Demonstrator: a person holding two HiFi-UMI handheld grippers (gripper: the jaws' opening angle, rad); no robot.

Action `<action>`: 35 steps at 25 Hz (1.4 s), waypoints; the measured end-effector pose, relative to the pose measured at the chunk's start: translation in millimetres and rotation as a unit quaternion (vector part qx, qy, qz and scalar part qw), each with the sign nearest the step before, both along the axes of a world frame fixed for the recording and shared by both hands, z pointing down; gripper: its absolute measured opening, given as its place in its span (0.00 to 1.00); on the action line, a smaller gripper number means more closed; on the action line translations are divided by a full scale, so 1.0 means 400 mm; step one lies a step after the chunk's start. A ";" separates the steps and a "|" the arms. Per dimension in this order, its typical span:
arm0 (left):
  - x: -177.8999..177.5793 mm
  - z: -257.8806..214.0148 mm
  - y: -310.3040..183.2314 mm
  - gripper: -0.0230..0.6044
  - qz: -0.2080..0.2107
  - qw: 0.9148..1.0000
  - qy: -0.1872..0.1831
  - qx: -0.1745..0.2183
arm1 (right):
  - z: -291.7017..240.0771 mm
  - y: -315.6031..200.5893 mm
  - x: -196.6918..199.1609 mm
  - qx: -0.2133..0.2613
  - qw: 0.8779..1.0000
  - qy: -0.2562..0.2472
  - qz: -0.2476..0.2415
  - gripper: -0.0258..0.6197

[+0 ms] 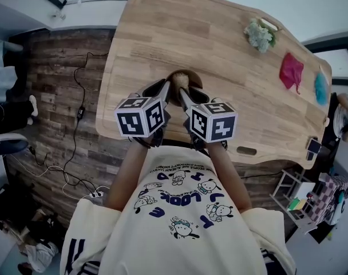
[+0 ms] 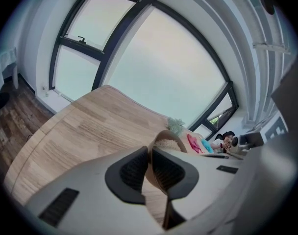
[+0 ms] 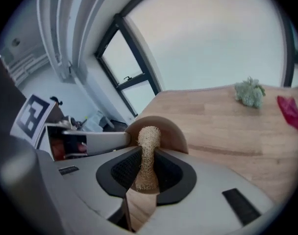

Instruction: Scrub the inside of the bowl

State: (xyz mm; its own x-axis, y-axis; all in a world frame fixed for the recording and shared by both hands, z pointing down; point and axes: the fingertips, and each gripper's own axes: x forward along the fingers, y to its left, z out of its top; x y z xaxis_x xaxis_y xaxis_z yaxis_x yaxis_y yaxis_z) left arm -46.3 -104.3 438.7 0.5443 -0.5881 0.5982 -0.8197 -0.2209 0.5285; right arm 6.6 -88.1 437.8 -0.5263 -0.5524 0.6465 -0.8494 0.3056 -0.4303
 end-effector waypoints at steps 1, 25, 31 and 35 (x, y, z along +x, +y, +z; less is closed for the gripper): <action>-0.003 0.000 0.000 0.12 0.000 1.000 0.000 -0.002 | 0.003 -0.002 0.006 0.020 0.999 0.031 -0.016 0.16; -0.019 0.051 0.004 0.12 -0.004 0.999 -0.001 -0.038 | -0.030 -0.024 0.026 0.149 0.942 0.277 -0.116 0.16; -0.031 0.054 0.004 0.12 -0.010 0.999 -0.009 -0.040 | -0.080 -0.025 0.045 0.164 0.950 0.249 -0.089 0.16; -0.039 0.039 0.002 0.12 -0.015 0.999 -0.011 -0.029 | -0.144 -0.030 0.058 0.198 0.958 0.202 -0.055 0.16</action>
